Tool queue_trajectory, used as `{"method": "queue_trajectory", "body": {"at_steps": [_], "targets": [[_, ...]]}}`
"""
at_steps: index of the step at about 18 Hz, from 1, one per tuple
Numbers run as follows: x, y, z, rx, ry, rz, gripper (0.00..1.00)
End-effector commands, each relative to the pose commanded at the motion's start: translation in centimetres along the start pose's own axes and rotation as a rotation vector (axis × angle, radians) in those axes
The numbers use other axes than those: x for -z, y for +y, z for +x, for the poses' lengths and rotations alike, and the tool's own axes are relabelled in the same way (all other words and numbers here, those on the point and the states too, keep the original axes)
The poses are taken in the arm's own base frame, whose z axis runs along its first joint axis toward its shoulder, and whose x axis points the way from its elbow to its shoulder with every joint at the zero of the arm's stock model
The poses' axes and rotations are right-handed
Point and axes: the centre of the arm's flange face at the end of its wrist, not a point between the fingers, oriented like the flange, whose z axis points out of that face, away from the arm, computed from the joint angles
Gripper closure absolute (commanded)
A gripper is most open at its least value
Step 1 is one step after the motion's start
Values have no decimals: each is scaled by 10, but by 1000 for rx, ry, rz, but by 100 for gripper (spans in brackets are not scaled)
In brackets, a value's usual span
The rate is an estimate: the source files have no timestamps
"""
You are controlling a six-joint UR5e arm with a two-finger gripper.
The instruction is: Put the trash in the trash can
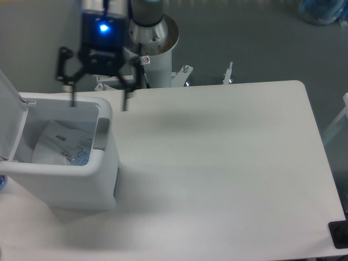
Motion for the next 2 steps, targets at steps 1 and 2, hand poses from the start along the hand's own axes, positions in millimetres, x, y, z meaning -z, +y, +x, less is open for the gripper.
{"method": "queue_trajectory", "body": {"at_steps": [1,2], "targets": [[-2,1,-6,2,-16,-20,0],[-2,2,-10,7,-18,-35,0]]}}
